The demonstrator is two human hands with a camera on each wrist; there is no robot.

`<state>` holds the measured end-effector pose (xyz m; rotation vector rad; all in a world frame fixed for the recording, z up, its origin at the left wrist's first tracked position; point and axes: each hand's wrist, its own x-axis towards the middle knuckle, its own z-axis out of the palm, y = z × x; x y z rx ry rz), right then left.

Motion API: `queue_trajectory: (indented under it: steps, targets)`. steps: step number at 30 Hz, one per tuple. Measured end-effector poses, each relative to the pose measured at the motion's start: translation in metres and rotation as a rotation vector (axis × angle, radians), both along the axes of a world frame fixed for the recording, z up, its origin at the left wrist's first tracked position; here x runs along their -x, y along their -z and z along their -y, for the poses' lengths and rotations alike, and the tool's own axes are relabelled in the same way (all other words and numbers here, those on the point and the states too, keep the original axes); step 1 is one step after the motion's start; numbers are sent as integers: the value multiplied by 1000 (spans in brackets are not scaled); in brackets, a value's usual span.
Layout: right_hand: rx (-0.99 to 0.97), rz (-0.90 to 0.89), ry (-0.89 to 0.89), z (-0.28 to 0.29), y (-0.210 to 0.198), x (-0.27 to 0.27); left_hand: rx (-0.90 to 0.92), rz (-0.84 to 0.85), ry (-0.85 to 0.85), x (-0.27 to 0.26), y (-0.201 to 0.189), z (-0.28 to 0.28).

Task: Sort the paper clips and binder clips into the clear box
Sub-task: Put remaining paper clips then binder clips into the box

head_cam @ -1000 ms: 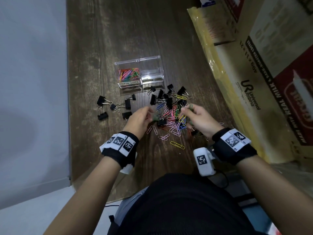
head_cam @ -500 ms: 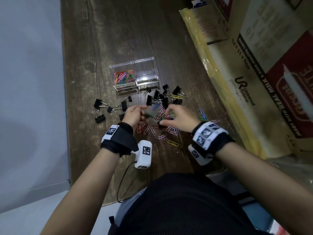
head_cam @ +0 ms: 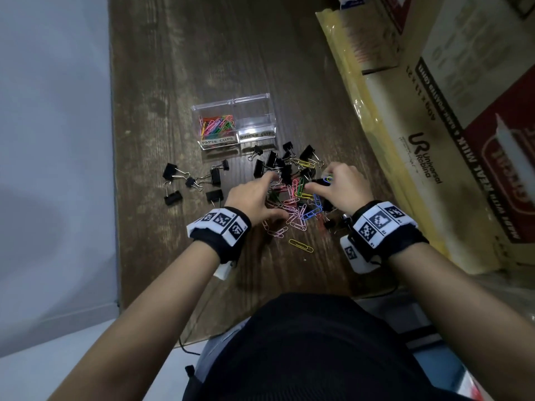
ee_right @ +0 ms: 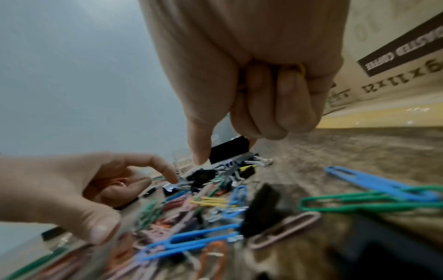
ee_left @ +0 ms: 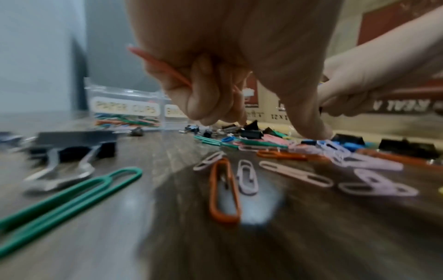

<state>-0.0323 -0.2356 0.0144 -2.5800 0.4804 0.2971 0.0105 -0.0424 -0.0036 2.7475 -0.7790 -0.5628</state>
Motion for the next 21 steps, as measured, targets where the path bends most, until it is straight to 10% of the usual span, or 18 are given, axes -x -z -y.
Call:
queue_trajectory:
  steps: [12, 21]
  targets:
    - [-146, 136, 119, 1, -5, -6, -139, 189, 310, 4, 6, 6]
    - [-244, 177, 48, -23, -20, -36, 346, 212, -299, -71, -58, -34]
